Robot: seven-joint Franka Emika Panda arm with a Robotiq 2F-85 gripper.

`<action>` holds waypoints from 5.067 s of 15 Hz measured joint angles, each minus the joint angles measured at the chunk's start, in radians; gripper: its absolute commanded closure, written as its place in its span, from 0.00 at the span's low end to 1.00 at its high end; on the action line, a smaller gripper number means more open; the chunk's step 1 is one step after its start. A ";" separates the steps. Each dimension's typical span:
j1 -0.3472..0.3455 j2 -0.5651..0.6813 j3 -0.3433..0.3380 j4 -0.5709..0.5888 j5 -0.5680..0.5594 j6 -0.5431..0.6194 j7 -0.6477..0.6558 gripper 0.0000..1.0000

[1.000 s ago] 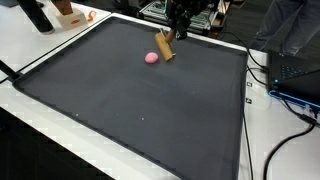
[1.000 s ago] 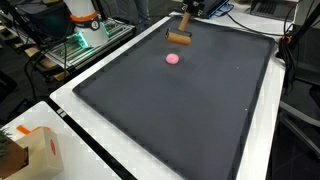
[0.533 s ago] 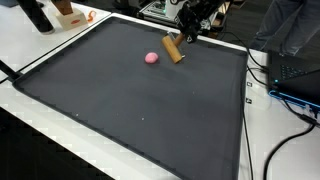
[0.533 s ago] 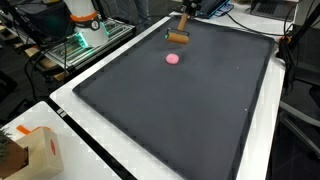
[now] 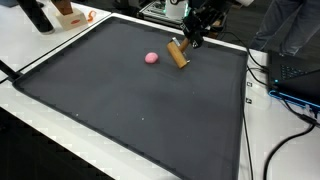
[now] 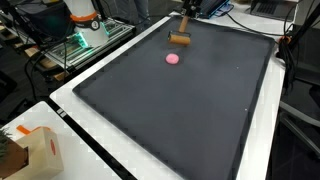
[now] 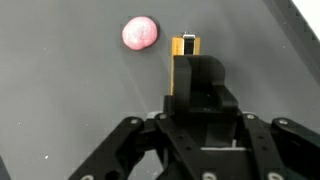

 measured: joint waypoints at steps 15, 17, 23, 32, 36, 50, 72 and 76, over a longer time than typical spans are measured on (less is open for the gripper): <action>-0.045 -0.003 -0.054 0.021 0.019 0.065 0.147 0.76; -0.063 -0.003 -0.065 0.034 0.040 0.068 0.148 0.76; -0.121 -0.002 -0.103 0.081 0.154 0.069 0.149 0.76; -0.230 0.002 -0.181 0.151 0.328 0.069 0.148 0.76; -0.288 0.004 -0.215 0.163 0.416 0.066 0.132 0.76; -0.491 0.004 -0.310 0.143 0.758 -0.017 -0.107 0.76; -0.589 0.004 -0.383 0.039 0.895 -0.076 -0.331 0.76; -0.588 0.002 -0.383 0.033 0.895 -0.076 -0.333 0.76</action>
